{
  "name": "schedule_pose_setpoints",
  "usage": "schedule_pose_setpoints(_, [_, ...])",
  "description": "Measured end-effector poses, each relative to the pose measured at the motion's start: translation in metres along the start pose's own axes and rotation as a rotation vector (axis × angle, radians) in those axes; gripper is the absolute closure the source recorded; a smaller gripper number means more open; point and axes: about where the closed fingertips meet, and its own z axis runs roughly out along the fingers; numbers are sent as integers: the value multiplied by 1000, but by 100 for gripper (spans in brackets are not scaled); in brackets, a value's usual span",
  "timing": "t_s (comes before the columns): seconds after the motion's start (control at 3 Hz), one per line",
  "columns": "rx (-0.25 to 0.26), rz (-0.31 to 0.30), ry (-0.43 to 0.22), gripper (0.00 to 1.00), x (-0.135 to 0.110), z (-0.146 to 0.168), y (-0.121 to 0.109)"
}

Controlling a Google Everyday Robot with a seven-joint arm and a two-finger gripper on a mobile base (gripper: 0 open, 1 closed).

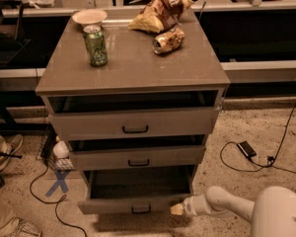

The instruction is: Close bottom drawer

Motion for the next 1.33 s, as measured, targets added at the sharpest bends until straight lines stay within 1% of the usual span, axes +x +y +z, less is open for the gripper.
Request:
schedule_pose_setpoints(0.33, [0,0,0,100,0,0,0])
schedule_pose_setpoints(0.67, [10,-16,-43,100,-31,7,-9])
schedule_pose_setpoints(1.0, [20,-45,-93,100,-72,17,-17])
schedule_pose_setpoints(1.33, [20,-45,-94,100,-73,17,-17])
